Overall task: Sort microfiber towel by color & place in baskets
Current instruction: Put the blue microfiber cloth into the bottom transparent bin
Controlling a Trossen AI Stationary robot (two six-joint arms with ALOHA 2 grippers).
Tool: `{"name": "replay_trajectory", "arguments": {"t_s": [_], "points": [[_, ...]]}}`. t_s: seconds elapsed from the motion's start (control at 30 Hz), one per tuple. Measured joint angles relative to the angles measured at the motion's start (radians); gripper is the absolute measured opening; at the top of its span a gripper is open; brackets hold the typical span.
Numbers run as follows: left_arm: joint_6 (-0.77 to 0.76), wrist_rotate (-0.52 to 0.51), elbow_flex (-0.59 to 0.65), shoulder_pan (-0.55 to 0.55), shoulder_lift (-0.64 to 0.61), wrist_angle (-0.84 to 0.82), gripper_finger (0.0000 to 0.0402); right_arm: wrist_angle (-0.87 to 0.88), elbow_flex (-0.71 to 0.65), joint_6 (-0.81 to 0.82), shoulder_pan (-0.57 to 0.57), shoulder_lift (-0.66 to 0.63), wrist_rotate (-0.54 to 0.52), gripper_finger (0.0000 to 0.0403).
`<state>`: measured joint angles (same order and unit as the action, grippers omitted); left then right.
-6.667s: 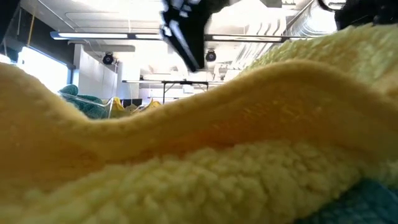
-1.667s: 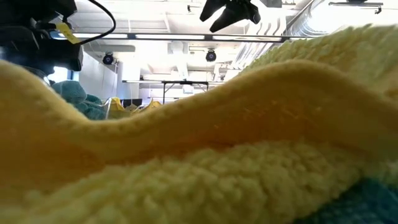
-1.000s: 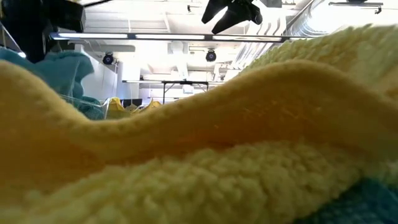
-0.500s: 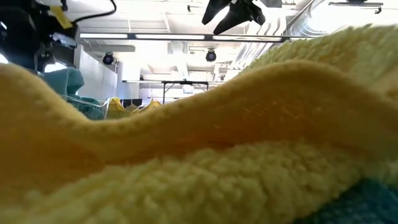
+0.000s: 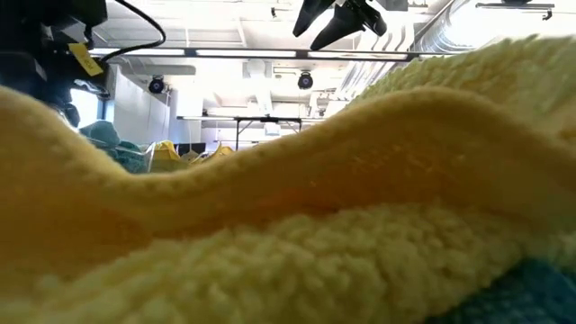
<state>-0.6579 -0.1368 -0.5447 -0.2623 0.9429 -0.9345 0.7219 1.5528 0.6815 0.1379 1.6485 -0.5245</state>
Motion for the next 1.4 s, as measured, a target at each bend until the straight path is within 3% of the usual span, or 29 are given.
{"name": "replay_trajectory", "arguments": {"t_s": [0.5,0.87,1.03,1.23,1.4], "points": [[0.06,0.055,-0.182,0.0,-0.012,-0.167,0.0126,0.0,0.0,0.037,0.0,0.0,0.0,0.0185],[0.06,0.038,-0.185,0.0,-0.012,-0.228,0.02,0.0,0.0,0.036,0.0,0.0,0.0,0.0185],[0.06,0.076,-0.239,0.006,-0.012,-0.309,0.0211,0.003,0.0,0.035,0.0,0.0,0.0,0.0185],[0.06,-0.061,-0.365,0.007,-0.026,-0.38,0.0211,0.004,0.0,0.033,0.0,0.0,0.0,0.0185],[0.096,-0.11,-0.358,0.008,-0.024,-0.334,0.0211,0.004,0.0,0.033,0.0,0.0,0.0,0.0185]]}}
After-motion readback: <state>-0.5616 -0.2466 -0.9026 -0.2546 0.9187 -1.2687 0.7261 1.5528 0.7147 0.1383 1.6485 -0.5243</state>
